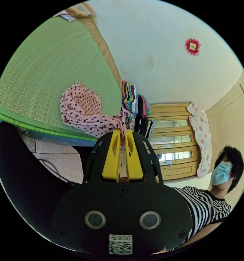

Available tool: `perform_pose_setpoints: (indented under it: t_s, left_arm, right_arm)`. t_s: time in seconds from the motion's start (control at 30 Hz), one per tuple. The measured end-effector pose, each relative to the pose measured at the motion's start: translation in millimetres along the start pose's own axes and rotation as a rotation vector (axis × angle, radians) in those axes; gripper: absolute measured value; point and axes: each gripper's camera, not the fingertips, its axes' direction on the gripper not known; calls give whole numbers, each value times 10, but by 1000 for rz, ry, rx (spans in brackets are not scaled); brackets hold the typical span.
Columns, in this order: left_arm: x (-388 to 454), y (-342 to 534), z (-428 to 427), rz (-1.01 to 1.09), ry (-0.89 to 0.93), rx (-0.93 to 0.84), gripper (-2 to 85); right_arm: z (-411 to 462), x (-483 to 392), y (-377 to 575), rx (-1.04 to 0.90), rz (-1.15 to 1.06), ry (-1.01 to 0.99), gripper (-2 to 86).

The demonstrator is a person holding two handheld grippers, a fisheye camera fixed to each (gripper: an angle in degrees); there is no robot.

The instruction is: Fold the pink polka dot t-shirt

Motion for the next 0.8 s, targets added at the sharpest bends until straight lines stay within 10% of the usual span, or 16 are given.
perform_pose_setpoints:
  t_s: [0.8]
  left_arm:
    - [-498,-2462,4569,332,25,-129,29]
  right_arm:
    - [-2599,-2351,-792,291,-234,4,7]
